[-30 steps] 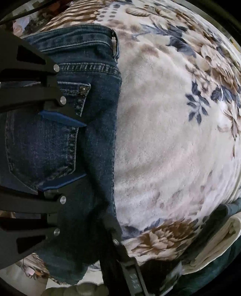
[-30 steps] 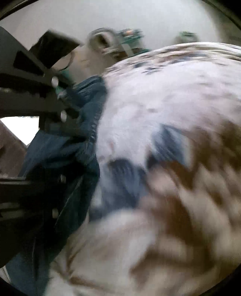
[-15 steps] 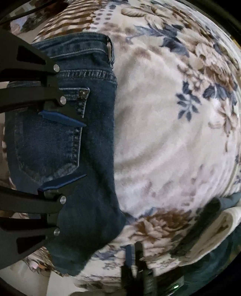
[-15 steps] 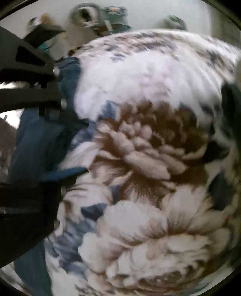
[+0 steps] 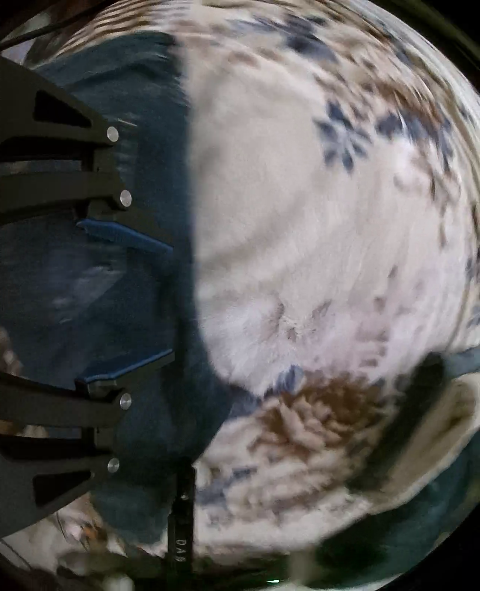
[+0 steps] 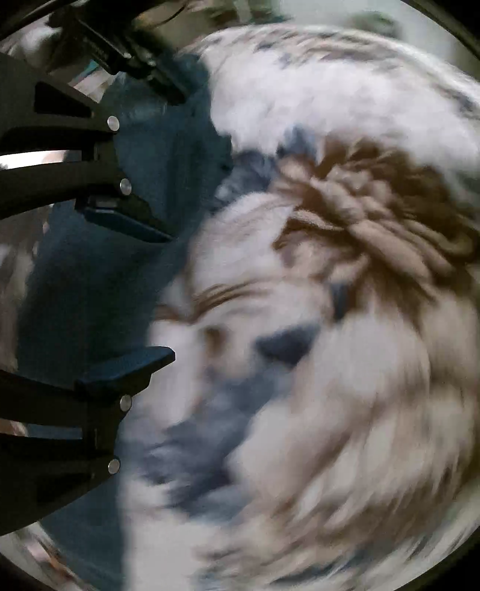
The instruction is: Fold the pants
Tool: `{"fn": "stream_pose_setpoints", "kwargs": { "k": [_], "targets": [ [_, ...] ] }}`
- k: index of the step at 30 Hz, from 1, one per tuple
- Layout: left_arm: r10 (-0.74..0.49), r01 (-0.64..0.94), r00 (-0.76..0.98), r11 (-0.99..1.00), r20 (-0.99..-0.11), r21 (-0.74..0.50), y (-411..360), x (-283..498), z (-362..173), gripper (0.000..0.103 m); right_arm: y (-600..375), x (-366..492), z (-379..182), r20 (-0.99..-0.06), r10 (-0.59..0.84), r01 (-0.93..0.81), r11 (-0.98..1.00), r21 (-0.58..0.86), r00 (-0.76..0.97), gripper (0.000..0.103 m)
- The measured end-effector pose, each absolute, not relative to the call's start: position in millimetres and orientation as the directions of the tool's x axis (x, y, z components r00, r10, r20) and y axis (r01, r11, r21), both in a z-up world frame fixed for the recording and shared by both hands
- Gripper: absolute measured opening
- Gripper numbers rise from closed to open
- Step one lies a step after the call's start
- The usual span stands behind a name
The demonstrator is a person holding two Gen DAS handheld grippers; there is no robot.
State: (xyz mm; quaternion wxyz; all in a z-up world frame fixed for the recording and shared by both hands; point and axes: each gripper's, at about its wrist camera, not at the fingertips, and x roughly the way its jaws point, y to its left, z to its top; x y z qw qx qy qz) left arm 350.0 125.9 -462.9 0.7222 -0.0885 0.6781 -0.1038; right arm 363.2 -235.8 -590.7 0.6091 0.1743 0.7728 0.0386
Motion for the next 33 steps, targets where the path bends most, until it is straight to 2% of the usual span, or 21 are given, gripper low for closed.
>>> {"fn": "stream_pose_setpoints", "kwargs": {
  "k": [1,2,6,11,14,15,16,17,18,20,21,25,29,30,31,33],
  "targets": [
    [-0.297,-0.016,0.069,0.954,-0.952,-0.299,141,333,-450,0.057,-245,348,-581,-0.921,0.350,0.277,0.914,0.296,-0.169,0.061],
    [-0.302,-0.047,0.071,0.951,-0.951,-0.305,150,322,-444,0.067,-253,327,-572,-0.909,0.391,0.346,0.880,0.324,-0.144,0.061],
    [-0.297,-0.250,0.056,0.920,-0.953,-0.302,193,272,-434,0.067,-266,231,-582,-0.833,0.544,0.627,0.685,0.371,-0.102,0.061],
    [-0.221,-0.480,0.032,0.852,-0.975,-0.209,257,230,-455,0.066,-242,171,-629,-0.781,0.623,0.770,0.521,0.369,-0.048,0.061],
    [-0.193,-0.518,0.037,0.836,-0.980,-0.184,276,229,-468,0.065,-251,167,-641,-0.789,0.615,0.795,0.472,0.381,0.013,0.059],
    [-0.181,-0.519,0.035,0.837,-0.983,-0.173,278,230,-473,0.065,-248,168,-647,-0.799,0.601,0.801,0.469,0.372,0.020,0.049],
    [-0.167,-0.530,0.043,0.832,-0.985,-0.164,281,234,-479,0.060,-255,173,-650,-0.812,0.583,0.807,0.473,0.353,0.014,0.027],
    [-0.161,-0.539,0.046,0.827,-0.986,-0.160,285,236,-482,0.052,-253,171,-651,-0.827,0.562,0.817,0.472,0.333,0.013,0.014],
    [-0.157,-0.561,0.054,0.812,-0.986,-0.161,289,237,-485,0.048,-253,168,-651,-0.837,0.547,0.826,0.462,0.323,0.022,0.004],
    [-0.147,-0.576,0.077,0.801,-0.986,-0.165,292,236,-487,0.023,-251,163,-644,-0.849,0.528,0.832,0.457,0.316,0.033,0.001],
    [-0.129,-0.572,0.096,0.805,-0.987,-0.161,293,236,-485,0.021,-250,163,-641,-0.853,0.520,0.829,0.461,0.317,0.037,0.001],
    [-0.101,-0.522,0.120,0.840,-0.988,-0.149,294,230,-474,0.017,-244,158,-627,-0.846,0.529,0.812,0.465,0.352,0.064,0.001],
    [-0.095,-0.489,0.129,0.860,-0.987,-0.147,301,228,-465,0.017,-249,154,-632,-0.798,0.601,0.809,0.443,0.387,0.052,0.003],
    [-0.100,-0.492,0.130,0.857,-0.986,-0.152,300,228,-465,0.017,-249,152,-638,-0.776,0.629,0.822,0.414,0.391,0.052,0.011],
    [-0.102,-0.490,0.129,0.858,-0.986,-0.153,300,230,-465,0.017,-253,149,-642,-0.771,0.636,0.834,0.403,0.378,0.042,0.031],
    [-0.102,-0.487,0.131,0.860,-0.986,-0.154,298,229,-466,0.017,-253,149,-649,-0.777,0.628,0.856,0.377,0.354,0.044,0.052]
  ]
}}
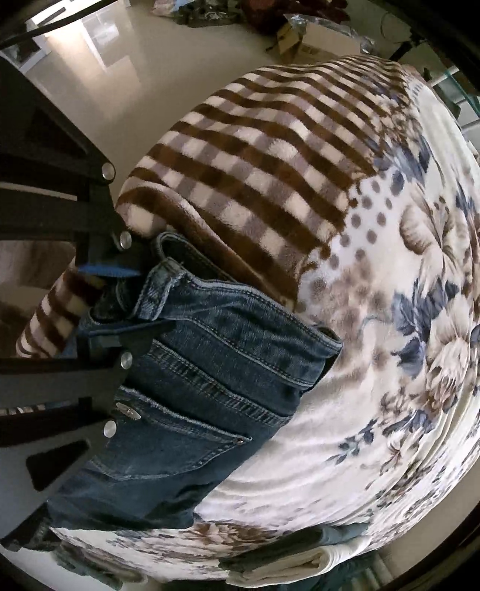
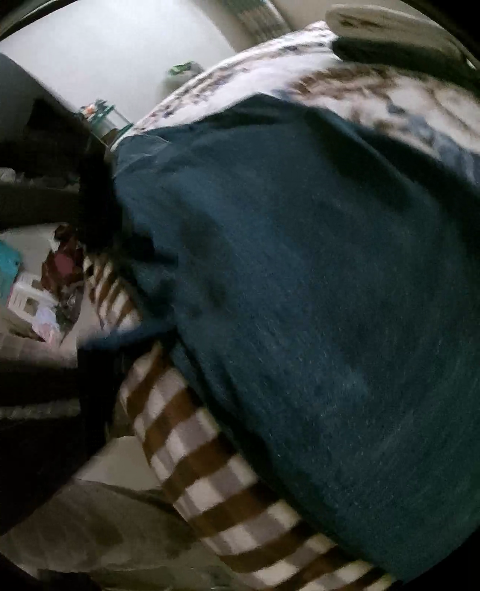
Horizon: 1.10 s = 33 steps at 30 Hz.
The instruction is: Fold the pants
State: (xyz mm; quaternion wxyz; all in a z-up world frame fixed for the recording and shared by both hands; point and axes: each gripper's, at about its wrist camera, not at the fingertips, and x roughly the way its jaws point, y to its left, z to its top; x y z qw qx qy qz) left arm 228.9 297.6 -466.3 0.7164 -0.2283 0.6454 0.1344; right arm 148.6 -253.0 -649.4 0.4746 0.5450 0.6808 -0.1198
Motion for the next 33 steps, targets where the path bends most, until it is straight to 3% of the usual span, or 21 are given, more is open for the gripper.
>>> {"fn": "stream_pose_setpoints", "kwargs": {
  "k": [3,5,7,8,14,17,20,21,23,24,25,26,29,33],
  "targets": [
    [-0.100,-0.487,0.128,0.860,-0.987,-0.150,292,226,-466,0.017,-248,153,-664,-0.774,0.632,0.874,0.351,0.334,0.042,0.052],
    [-0.099,-0.485,0.125,0.862,-0.987,-0.148,295,225,-464,0.017,-246,153,-666,-0.795,0.604,0.886,0.336,0.321,0.059,0.038],
    [-0.095,-0.483,0.125,0.864,-0.988,-0.144,292,229,-464,0.017,-240,155,-659,-0.836,0.548,0.873,0.398,0.283,0.022,0.008],
    [-0.090,-0.476,0.124,0.869,-0.988,-0.138,291,228,-462,0.017,-240,153,-655,-0.844,0.536,0.868,0.410,0.280,0.019,0.004],
    [-0.051,-0.437,0.125,0.894,-0.991,-0.101,293,238,-457,0.016,-222,155,-617,-0.880,0.475,0.796,0.540,0.274,-0.020,0.004],
    [-0.068,-0.429,0.081,0.898,-0.994,-0.096,300,240,-475,0.019,-215,159,-644,-0.870,0.489,0.784,0.562,0.262,-0.061,0.007],
    [-0.029,-0.364,0.056,0.930,-0.998,-0.048,288,247,-458,0.021,-217,167,-663,-0.839,0.540,0.786,0.547,0.288,-0.068,0.008],
    [-0.009,-0.331,0.057,0.943,-0.998,-0.027,280,251,-451,0.021,-220,167,-662,-0.820,0.570,0.788,0.527,0.318,-0.049,0.013],
    [0.052,-0.212,0.092,0.977,-0.994,0.032,251,253,-426,0.032,-230,162,-651,-0.795,0.607,0.771,0.499,0.397,0.016,0.047],
    [0.097,-0.135,0.106,0.987,-0.990,0.082,228,253,-414,0.041,-237,159,-640,-0.793,0.606,0.749,0.495,0.440,0.066,0.075],
    [0.121,-0.089,0.113,0.990,-0.986,0.111,209,253,-407,0.066,-244,156,-631,-0.796,0.596,0.730,0.496,0.470,0.108,0.083],
    [0.119,-0.057,0.125,0.992,-0.985,0.113,193,253,-403,0.087,-255,151,-620,-0.797,0.583,0.709,0.495,0.502,0.157,0.083],
    [0.053,0.053,0.178,0.997,-0.983,0.064,123,257,-393,0.090,-302,134,-597,-0.796,0.544,0.705,0.453,0.546,0.266,0.083],
    [-0.041,0.171,0.141,0.985,-0.989,-0.016,8,268,-405,0.090,-414,89,-573,-0.864,0.326,0.791,0.366,0.491,0.385,0.083]
  ]
}}
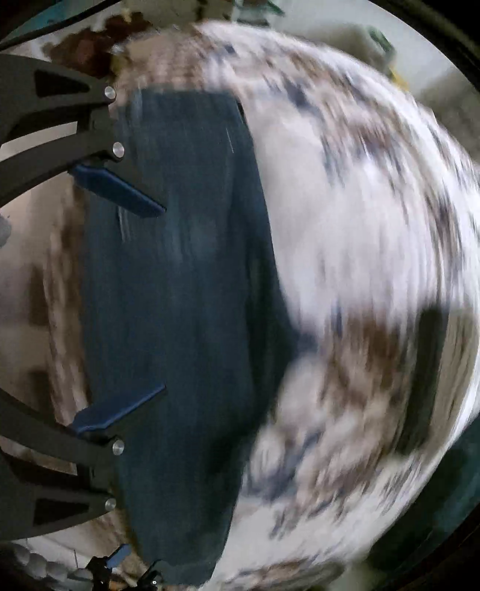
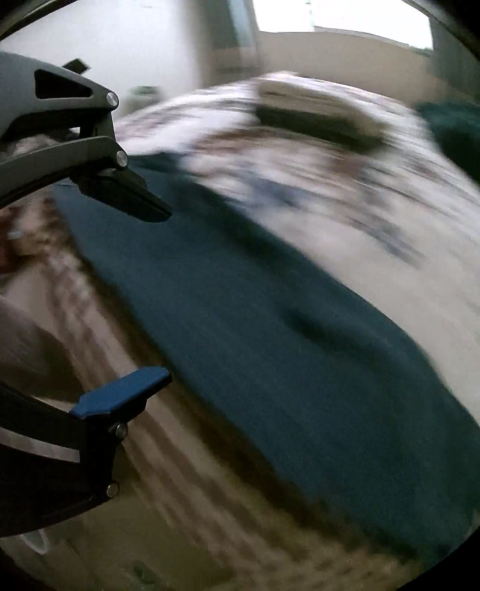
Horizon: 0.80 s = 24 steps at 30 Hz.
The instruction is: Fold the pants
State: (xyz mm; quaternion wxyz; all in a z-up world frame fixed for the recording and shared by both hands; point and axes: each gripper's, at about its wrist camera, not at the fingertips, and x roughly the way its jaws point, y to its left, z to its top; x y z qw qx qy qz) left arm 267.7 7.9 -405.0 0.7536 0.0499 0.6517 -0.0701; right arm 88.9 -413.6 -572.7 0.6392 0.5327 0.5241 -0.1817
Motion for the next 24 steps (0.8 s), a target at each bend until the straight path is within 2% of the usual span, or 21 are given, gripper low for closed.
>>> {"fn": "stream_pose_setpoints", "kwargs": {
  "k": [5,7,12,14,15,16,17,18,20,24],
  "targets": [
    [-0.119,0.309,0.096,0.947,-0.988,-0.084,-131,270,-419,0.090,-568,27,-556,-0.917,0.063,0.888,0.233,0.398,0.394,0.083],
    [-0.125,0.376,0.085,0.923,-0.989,-0.084,-187,263,-425,0.090,-623,5,-560,-0.908,0.009,0.893,0.178,0.414,0.419,0.083],
    [-0.107,0.485,0.072,0.873,-0.992,-0.059,-272,253,-442,0.090,-723,4,-599,-0.925,0.029,0.912,0.161,0.378,0.379,0.083],
    [-0.089,0.509,0.069,0.860,-0.994,-0.042,-297,249,-448,0.090,-735,8,-612,-0.940,0.033,0.923,0.181,0.340,0.340,0.082],
    [-0.086,0.514,0.066,0.857,-0.994,-0.040,-304,247,-450,0.090,-739,15,-620,-0.952,0.038,0.929,0.210,0.306,0.305,0.076],
    [-0.075,0.522,0.060,0.853,-0.995,-0.033,-313,244,-454,0.090,-738,20,-627,-0.961,0.046,0.931,0.238,0.275,0.272,0.055],
    [-0.069,0.523,0.052,0.852,-0.996,-0.032,-318,243,-456,0.090,-739,26,-632,-0.968,0.060,0.930,0.268,0.251,0.244,0.039],
    [-0.067,0.523,0.048,0.851,-0.997,-0.032,-320,241,-457,0.090,-736,33,-634,-0.970,0.068,0.923,0.299,0.242,0.232,0.013],
    [-0.052,0.529,0.040,0.849,-0.998,-0.023,-326,238,-460,0.090,-731,40,-629,-0.976,0.051,0.913,0.345,0.218,0.214,0.009],
    [-0.031,0.534,0.018,0.846,-0.999,-0.017,-330,236,-465,0.090,-721,42,-593,-0.956,-0.007,0.894,0.355,0.273,0.294,0.007]
  ]
}}
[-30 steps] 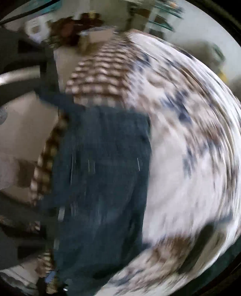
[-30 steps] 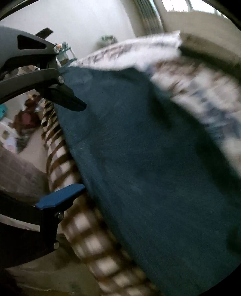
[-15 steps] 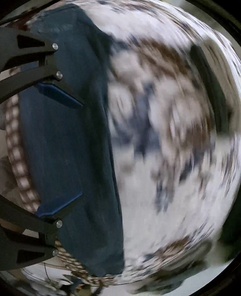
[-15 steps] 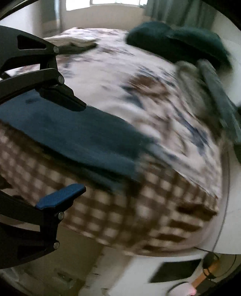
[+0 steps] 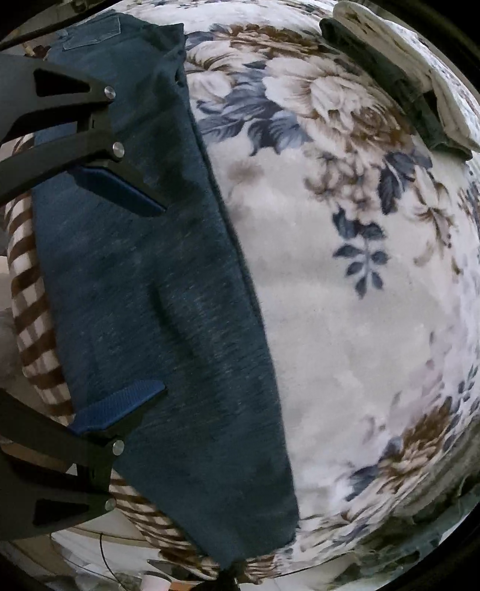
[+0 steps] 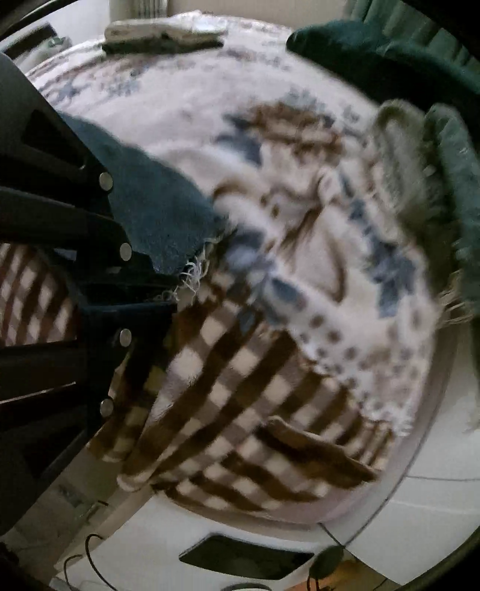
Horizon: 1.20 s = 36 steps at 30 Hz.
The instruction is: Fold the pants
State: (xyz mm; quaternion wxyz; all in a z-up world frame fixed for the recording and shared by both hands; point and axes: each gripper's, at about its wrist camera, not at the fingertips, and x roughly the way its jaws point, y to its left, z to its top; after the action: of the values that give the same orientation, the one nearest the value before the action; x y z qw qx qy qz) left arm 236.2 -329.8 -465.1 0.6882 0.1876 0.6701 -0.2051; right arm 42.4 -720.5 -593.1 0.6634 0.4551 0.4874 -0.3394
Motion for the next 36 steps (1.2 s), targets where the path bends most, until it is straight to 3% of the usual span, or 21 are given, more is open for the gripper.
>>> {"fn": "stream_pose_setpoints", "kwargs": {
  "k": [5,9,13,14,15,16,18,22,27,30,34,36],
  "targets": [
    [-0.029,0.531,0.006,0.847,-1.000,-0.022,-335,238,-469,0.090,-718,25,-564,-0.943,0.001,0.895,0.316,0.316,0.333,0.006],
    [-0.025,0.535,0.003,0.845,-1.000,-0.019,-337,235,-473,0.090,-729,-7,-593,-0.971,0.031,0.938,0.251,0.238,0.238,0.000],
    [-0.034,0.543,0.000,0.840,-0.999,-0.029,-343,234,-474,0.090,-738,-40,-636,-0.870,0.238,0.889,0.055,0.455,0.431,0.005],
    [-0.038,0.547,0.004,0.837,-0.999,-0.030,-344,234,-474,0.090,-735,-44,-633,-0.873,0.236,0.889,0.068,0.453,0.427,0.009],
    [-0.043,0.549,0.006,0.835,-0.999,-0.033,-345,235,-474,0.090,-731,-45,-630,-0.872,0.230,0.884,0.083,0.460,0.432,0.025],
    [-0.043,0.550,0.011,0.834,-0.999,-0.030,-345,235,-473,0.090,-728,-48,-629,-0.867,0.228,0.878,0.081,0.471,0.444,0.049],
    [-0.041,0.547,0.020,0.837,-0.999,-0.023,-342,236,-471,0.090,-721,-54,-629,-0.848,0.211,0.862,0.044,0.505,0.486,0.067],
    [-0.036,0.505,0.040,0.863,-0.999,-0.011,-320,243,-464,0.090,-711,-44,-628,-0.856,0.174,0.868,0.008,0.496,0.487,0.067],
    [-0.011,0.447,0.046,0.894,-0.999,0.011,-292,247,-462,0.090,-710,-9,-598,-0.875,0.092,0.866,0.127,0.484,0.476,0.067],
    [0.005,0.422,0.019,0.907,-1.000,0.013,-282,249,-470,0.090,-715,-5,-606,-0.878,0.110,0.876,0.087,0.475,0.465,0.067],
    [0.011,0.413,0.049,0.910,-0.999,0.030,-274,253,-468,0.090,-723,-20,-593,-0.897,0.009,0.897,0.041,0.441,0.441,0.067],
    [0.008,0.405,0.060,0.914,-0.998,0.032,-266,260,-465,0.090,-724,-18,-602,-0.897,0.058,0.896,0.060,0.441,0.438,0.067]
  ]
}}
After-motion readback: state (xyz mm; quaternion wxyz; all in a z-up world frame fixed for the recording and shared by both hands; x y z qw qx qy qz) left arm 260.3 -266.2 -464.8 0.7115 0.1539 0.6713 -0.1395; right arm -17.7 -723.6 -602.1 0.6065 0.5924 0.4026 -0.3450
